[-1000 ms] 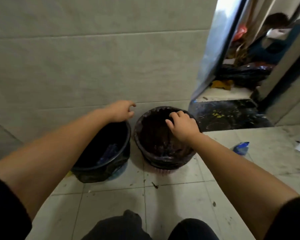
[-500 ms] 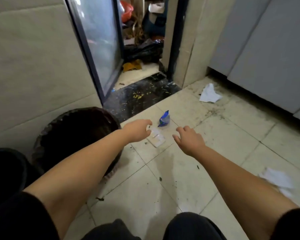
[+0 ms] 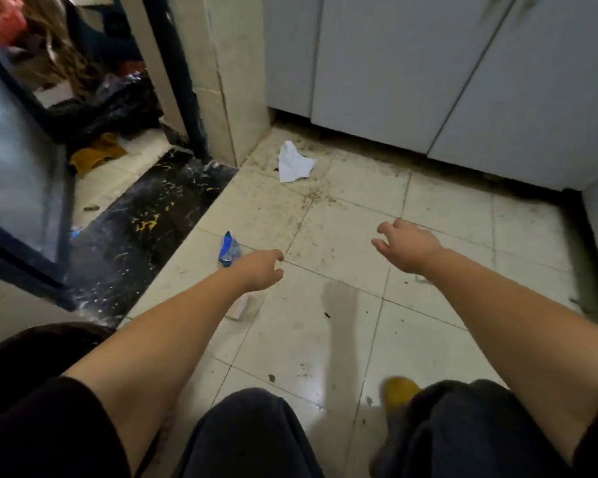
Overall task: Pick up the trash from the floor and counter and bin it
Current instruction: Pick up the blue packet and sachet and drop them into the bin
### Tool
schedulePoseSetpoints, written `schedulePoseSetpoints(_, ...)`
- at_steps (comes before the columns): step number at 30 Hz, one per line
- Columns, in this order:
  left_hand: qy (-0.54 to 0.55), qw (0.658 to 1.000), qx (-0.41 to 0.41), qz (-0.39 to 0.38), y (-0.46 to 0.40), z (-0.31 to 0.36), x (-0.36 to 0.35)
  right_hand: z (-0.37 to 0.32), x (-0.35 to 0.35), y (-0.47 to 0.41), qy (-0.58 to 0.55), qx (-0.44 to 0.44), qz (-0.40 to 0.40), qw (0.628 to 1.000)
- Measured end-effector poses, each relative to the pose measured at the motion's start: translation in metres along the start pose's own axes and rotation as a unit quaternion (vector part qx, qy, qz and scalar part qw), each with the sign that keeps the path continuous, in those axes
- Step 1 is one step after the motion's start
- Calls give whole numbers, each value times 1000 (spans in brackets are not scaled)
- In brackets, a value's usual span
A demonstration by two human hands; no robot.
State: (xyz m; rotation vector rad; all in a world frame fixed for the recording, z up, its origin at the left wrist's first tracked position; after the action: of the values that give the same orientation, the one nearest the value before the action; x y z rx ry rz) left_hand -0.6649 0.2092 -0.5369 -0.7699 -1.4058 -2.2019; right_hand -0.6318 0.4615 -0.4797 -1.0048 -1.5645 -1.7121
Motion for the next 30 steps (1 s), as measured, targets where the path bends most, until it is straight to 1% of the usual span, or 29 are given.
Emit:
schedulePoseSetpoints(3,28,1000,-7,-6,-43,20,1,33,-12,-32,-9,-22,-10,1000)
schedulePoseSetpoints(6,45,999,20,4,-83,6,-15,15,-36,-83,-2,10,-42,999)
schedulePoseSetpoints(9,78,994,82,8,-111,-41,-44,-37,-56,-143,18,79,-67,994)
schedulePoseSetpoints(13,123,973,194,25,-122,-112,-83,-129,-77,-206,50,188,-77,978)
schedulePoseSetpoints(16,135,948,284,45,-123,-149,-105,-200,-89,-231,68,274,-58,957)
schedulePoseSetpoints(19,230,912,338,19,-128,-170,-128,-259,-102,-243,108,356,-49,927)
schedulePoseSetpoints(21,263,901,346,7,-132,-172,-140,-287,-111,-249,132,389,-52,910)
schedulePoseSetpoints(23,241,910,336,32,-135,-169,-142,-306,-117,-255,152,405,-63,899)
schedulePoseSetpoints(26,193,927,316,65,-137,-163,-144,-321,-130,-263,214,413,-89,881)
schedulePoseSetpoints(28,171,933,306,76,-137,-161,-143,-324,-140,-267,255,415,-85,869)
schedulePoseSetpoints(30,153,938,298,89,-134,-160,-140,-326,-151,-271,276,412,-70,866)
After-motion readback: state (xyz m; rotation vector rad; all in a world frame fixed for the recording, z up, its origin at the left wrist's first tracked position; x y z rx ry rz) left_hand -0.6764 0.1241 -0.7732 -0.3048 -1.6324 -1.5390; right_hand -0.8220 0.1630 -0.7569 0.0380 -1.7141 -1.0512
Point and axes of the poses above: each hand's wrist, its own y-axis away from the middle knuckle, its own x-axis out of the back of the hand, z = x × y, the point moved 7 cm from there along -y, towards the middle knuckle, and after that the axes turned 14 degrees about -z, right-handed, at the moved point
